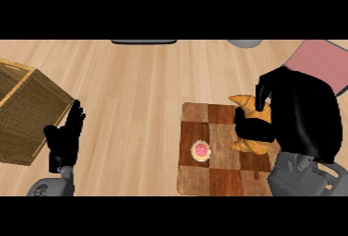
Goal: Pick the croissant from the cutting board and place it in the cardboard box
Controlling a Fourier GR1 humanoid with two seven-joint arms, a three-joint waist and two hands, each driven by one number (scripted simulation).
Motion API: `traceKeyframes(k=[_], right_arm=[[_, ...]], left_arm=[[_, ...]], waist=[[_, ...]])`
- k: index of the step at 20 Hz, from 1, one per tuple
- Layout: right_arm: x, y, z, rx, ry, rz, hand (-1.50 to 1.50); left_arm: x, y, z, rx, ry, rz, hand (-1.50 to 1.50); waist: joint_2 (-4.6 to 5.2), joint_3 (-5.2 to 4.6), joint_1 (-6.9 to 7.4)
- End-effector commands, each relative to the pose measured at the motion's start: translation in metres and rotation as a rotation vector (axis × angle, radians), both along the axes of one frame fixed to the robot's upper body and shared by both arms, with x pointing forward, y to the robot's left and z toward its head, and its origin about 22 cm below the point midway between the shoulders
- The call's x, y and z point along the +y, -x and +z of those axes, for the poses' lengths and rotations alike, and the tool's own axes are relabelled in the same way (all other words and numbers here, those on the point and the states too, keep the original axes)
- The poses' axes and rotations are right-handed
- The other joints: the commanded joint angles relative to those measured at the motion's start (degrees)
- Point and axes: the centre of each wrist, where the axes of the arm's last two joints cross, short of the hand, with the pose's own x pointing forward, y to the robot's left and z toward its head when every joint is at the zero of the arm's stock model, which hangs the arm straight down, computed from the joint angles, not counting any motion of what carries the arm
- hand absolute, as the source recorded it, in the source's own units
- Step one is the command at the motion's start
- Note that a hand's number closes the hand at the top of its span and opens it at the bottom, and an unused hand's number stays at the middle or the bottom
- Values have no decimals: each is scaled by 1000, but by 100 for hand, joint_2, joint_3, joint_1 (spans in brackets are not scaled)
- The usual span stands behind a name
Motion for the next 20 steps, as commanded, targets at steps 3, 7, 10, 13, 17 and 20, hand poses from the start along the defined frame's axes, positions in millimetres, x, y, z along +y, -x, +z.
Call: traceKeyframes(k=[3, 7, 10, 13, 17, 20], right_arm=[[-59, -8, 29, -51, 47, -90, 150], [-79, -43, 33, -87, 1, -141, 150], [-113, -49, 24, -91, -16, -119, 150], [-145, -78, 31, -95, -56, -144, 150], [-183, -99, -18, -89, -75, -136, 150], [-183, -127, -18, -73, -39, -131, 150]], left_arm=[[-4, -3, -16, 9, 1, 0, 0], [18, 4, 7, -11, -17, -18, 0], [4, 3, 15, -13, -3, 18, 0], [8, 4, 10, 3, -2, -21, 0], [-21, -5, 12, -5, -5, 2, 0], [0, -3, -2, -11, 1, -17, 0]], waist=[[21, 1, -19], [18, 3, 50], [13, 5, 41], [21, 5, 68], [40, 10, 91], [40, 4, 95]])
